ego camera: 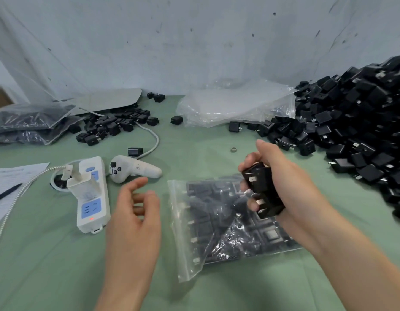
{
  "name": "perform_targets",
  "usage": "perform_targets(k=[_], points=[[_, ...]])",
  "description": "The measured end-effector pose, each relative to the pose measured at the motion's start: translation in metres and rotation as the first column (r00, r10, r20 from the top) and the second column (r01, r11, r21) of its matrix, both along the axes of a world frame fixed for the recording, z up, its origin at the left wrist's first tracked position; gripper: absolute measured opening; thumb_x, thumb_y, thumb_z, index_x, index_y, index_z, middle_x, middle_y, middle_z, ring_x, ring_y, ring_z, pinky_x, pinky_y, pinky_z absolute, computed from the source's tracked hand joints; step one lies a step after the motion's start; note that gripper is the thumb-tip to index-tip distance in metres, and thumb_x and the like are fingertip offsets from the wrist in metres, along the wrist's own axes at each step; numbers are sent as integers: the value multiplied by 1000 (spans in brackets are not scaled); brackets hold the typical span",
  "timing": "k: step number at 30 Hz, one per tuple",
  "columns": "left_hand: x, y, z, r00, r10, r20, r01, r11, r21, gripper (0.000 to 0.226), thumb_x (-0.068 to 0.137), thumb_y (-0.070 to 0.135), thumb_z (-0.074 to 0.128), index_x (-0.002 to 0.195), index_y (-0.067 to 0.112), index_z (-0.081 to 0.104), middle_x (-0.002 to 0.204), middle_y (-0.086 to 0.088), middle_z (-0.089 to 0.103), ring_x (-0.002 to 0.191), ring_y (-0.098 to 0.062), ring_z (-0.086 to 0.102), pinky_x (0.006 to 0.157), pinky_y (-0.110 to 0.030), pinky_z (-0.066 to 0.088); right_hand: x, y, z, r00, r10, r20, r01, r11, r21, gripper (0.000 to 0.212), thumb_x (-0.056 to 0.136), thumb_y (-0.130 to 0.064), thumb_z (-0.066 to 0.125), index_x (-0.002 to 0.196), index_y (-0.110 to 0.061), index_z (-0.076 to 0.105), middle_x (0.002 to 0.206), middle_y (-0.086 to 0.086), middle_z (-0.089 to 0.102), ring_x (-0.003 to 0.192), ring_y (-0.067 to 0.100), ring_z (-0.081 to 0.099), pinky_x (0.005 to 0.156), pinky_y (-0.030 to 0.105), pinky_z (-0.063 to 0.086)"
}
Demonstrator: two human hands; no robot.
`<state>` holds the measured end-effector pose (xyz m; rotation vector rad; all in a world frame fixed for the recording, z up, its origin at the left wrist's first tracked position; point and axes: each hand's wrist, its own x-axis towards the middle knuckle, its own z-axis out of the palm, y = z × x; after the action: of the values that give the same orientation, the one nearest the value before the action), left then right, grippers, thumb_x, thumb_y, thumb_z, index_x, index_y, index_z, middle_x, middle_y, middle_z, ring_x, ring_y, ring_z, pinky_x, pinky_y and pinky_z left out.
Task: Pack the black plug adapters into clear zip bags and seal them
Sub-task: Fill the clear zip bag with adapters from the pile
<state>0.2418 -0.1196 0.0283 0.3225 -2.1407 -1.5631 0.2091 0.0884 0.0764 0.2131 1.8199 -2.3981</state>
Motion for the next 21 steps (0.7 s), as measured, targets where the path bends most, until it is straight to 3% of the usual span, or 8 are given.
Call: perform_targets(k=[2, 5, 8, 10, 13, 17, 21], points=[[5, 13, 9, 992, -88, -85, 81, 993, -84, 15, 93, 42, 54, 106, 48, 60, 85, 14, 68, 67, -3, 62, 62, -26, 51, 2, -9, -1, 1000, 13, -12, -13, 1000, -1, 42, 97, -49, 54, 68, -23, 69, 73, 6, 63, 55, 18, 56, 42, 28, 41], [11, 45, 14, 902, -431, -39, 430, 902, -22, 29, 87, 57, 51, 114, 50, 60, 87, 14, 69, 70, -5, 65, 64, -25, 53, 10, -25, -4, 993, 10, -114, 6, 989, 145, 39, 98, -52, 51, 79, -25, 72, 76, -4, 68, 59, 11, 61, 46, 26, 47], [14, 58, 13, 839, -544, -35, 537, 836, -117, 36, 91, 52, 55, 126, 51, 53, 107, 16, 69, 95, -4, 67, 85, -28, 54, 18, -35, -3, 973, 38, -228, 20, 969, 245, 39, 99, -52, 46, 86, -24, 70, 69, -15, 67, 57, 0, 61, 48, 15, 47], [16, 55, 12, 848, -527, -57, 512, 843, -167, 36, 91, 46, 60, 126, 53, 53, 113, 17, 66, 101, -6, 66, 86, -32, 54, 21, -36, -2, 966, 66, -250, 0, 967, 255, 40, 99, -52, 45, 87, -22, 70, 66, -16, 66, 55, -2, 61, 47, 11, 45], [22, 55, 12, 879, -466, -104, 438, 874, -213, 36, 87, 39, 64, 118, 55, 55, 109, 19, 62, 91, -5, 65, 75, -20, 52, 22, -39, -2, 971, 103, -214, -54, 973, 224, 44, 97, -54, 44, 86, -20, 70, 68, -11, 69, 57, 3, 64, 49, 13, 47], [19, 50, 14, 919, -373, -130, 379, 925, 30, 28, 82, 35, 67, 103, 49, 55, 101, 15, 69, 80, -6, 69, 68, -14, 51, 18, -40, -6, 973, 60, -222, 3, 961, 276, 42, 96, -57, 46, 83, -26, 71, 71, -6, 68, 60, 8, 63, 49, 23, 50], [9, 10, 10, 990, -130, -52, 136, 983, 123, 34, 87, 26, 69, 101, 51, 52, 98, 25, 69, 78, 4, 63, 63, -4, 42, 8, -21, -8, 973, -35, -229, 100, 956, 276, 24, 95, -35, 56, 81, -24, 72, 75, -3, 58, 55, 9, 54, 42, 23, 43]])
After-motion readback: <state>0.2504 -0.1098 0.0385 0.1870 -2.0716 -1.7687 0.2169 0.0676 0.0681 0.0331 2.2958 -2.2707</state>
